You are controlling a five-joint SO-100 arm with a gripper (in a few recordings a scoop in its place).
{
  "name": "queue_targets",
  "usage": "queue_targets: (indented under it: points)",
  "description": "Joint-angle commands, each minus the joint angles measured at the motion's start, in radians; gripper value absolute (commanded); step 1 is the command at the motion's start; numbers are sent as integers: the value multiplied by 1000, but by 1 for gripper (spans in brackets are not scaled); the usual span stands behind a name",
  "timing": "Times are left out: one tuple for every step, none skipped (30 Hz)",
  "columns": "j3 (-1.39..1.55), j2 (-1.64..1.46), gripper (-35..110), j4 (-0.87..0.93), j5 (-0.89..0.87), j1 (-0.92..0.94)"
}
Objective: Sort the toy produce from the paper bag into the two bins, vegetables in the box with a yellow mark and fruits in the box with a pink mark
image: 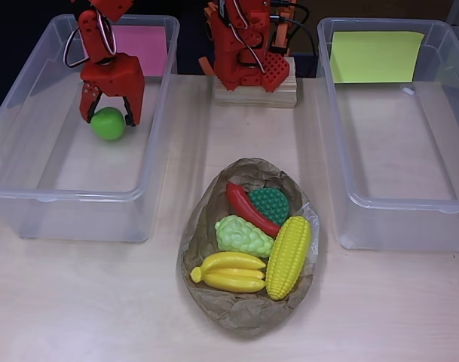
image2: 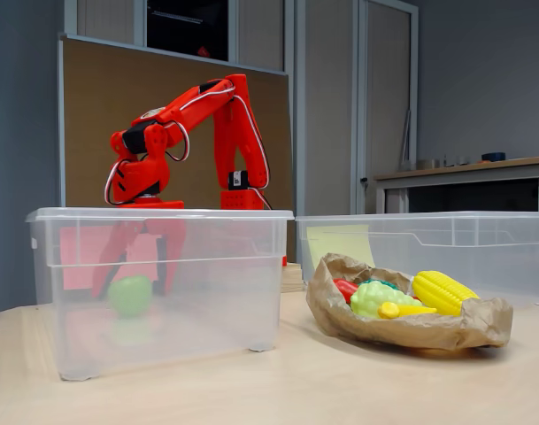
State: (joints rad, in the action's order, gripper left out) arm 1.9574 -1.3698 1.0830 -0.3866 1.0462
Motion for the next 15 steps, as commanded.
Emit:
queue_targets:
  points:
    - [0, -71, 38, 54, 11, 14]
    - [-5, -89, 38, 69, 15, 17]
    - [-12, -112, 38, 87, 20, 20]
    - [-20, -132, 38, 107, 23, 23]
    - [-32, -150, 38, 127, 28, 25]
    - [-43, -169, 38, 149, 29, 26]
    - [-54, -184, 38, 169, 32, 26]
    - [-64, -201, 37, 186, 37, 28]
    - [-77, -218, 37, 202, 40, 28]
    - [-91, -233, 36, 224, 46, 28]
    - [-109, -249, 36, 247, 51, 28]
    - [-129, -267, 36, 272, 58, 28]
    - [-150, -290, 36, 295, 67, 26]
    - [-175, -314, 36, 313, 77, 23]
    - [-199, -341, 36, 330, 84, 15]
